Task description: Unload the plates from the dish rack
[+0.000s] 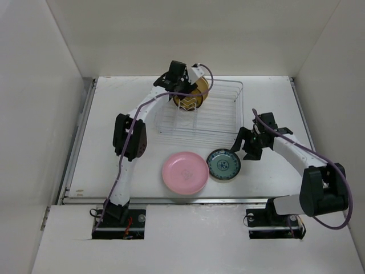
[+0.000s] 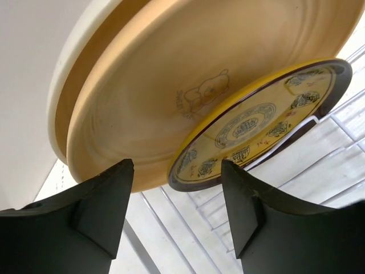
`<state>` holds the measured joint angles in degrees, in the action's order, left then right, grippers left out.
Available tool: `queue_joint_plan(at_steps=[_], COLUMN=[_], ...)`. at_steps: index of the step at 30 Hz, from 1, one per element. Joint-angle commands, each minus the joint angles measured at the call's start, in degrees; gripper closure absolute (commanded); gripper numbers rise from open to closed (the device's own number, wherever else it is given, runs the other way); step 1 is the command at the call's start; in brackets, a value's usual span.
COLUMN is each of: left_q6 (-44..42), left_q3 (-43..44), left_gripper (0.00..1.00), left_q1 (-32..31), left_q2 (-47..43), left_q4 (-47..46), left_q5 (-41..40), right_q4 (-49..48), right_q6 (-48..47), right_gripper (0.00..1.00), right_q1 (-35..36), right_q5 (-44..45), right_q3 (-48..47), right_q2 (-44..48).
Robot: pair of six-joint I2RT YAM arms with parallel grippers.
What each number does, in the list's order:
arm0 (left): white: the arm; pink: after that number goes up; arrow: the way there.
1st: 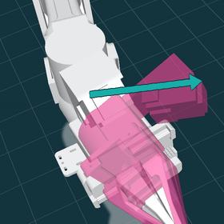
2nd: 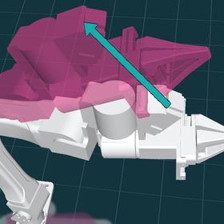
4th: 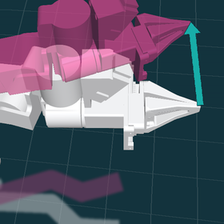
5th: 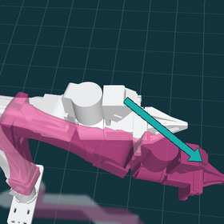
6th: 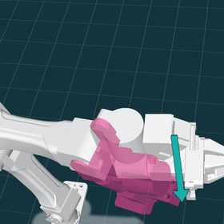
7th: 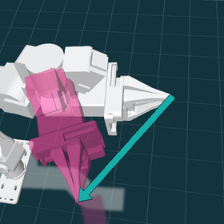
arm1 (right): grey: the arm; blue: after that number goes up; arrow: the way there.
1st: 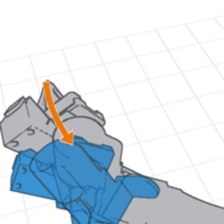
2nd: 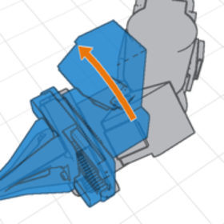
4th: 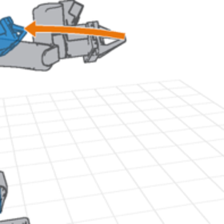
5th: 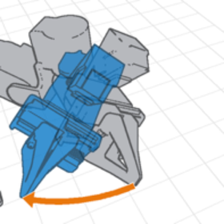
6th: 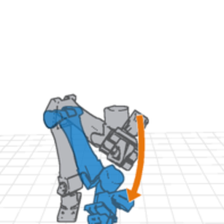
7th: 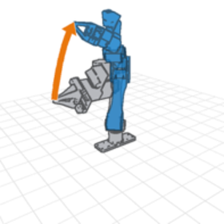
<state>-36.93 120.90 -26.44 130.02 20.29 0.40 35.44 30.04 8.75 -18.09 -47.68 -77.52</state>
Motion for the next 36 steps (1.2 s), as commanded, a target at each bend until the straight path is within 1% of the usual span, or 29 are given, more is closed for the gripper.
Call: queue_joint_plan(at_steps=[1,2,3,6,7,10,11,14,15,16,17,18,26,33,36], left_q6=[1.16,1.16,0.20,-0.34,0.18,1.68,1.68,3.61,4.57,5.71,7.90,8.62,8.63,8.10,9.24], left_q3=[2.84,3.54,4.25,6.19,6.80,6.80,6.80,6.80,6.80,6.80,6.80,6.80,6.10,6.10,6.10], left_gripper=[0.39,0.39,0.37,0.35,0.32,0.32,0.35,0.58,0.68,0.87,0.95,1.00,1.00,1.00,1.00], left_q1=[1.74,2.35,2.35,2.88,2.88,3.50,3.50,4.02,4.02,4.02,4.02,4.55,6.66,7.19,7.71], left_q2=[0.23,0.24,1.11,3.31,4.10,4.81,5.33,5.34,5.34,5.34,5.34,5.34,-2.48,-6.87,-8.46], left_q4=[-1.05,0.17,1.05,3.70,4.31,4.84,4.84,4.84,3.62,2.83,2.30,2.29,5.01,6.16,6.69], left_q5=[4.60,6.52,7.50,10.05,10.75,11.28,11.89,13.04,13.04,11.04,9.98,9.10,7.95,9.70,10.93], right_q4=[-0.64,-0.64,-0.64,0.51,1.72,2.62,3.14,3.14,3.14,3.14,3.14,3.14,2.09,2.09,2.09], right_q6=[-1.65,-2.26,-2.27,-3.67,-3.68,-5.17,-5.17,-5.70,-5.70,-5.70,-5.70,-5.70,-5.70,-5.17,-4.65], right_gripper=[0.20,0.20,0.20,0.20,0.20,0.20,0.20,0.20,0.20,0.20,0.20,0.20,0.20,0.20,0.20], right_q1=[1.44,1.44,1.44,1.97,1.97,1.97,1.97,1.97,1.97,1.97,1.97,1.97,2.49,3.02,3.55], right_q5=[-0.81,-0.81,-0.81,-0.20,-0.19,-0.19,-0.19,-0.19,-0.19,-0.19,-0.19,-0.19,-0.72,-1.24,-1.25], right_q3=[-3.56,-4.08,-4.09,-5.58,-6.97,-8.30,-8.83,-9.35,-9.36,-9.36,-9.36,-9.88,-9.89,-11.56,-12.17], right_q2=[-1.05,-1.67,-1.67,-2.20,-2.20,-1.68,-1.15,0.52,1.31,1.31,1.31,1.31,1.31,0.70,1.31])
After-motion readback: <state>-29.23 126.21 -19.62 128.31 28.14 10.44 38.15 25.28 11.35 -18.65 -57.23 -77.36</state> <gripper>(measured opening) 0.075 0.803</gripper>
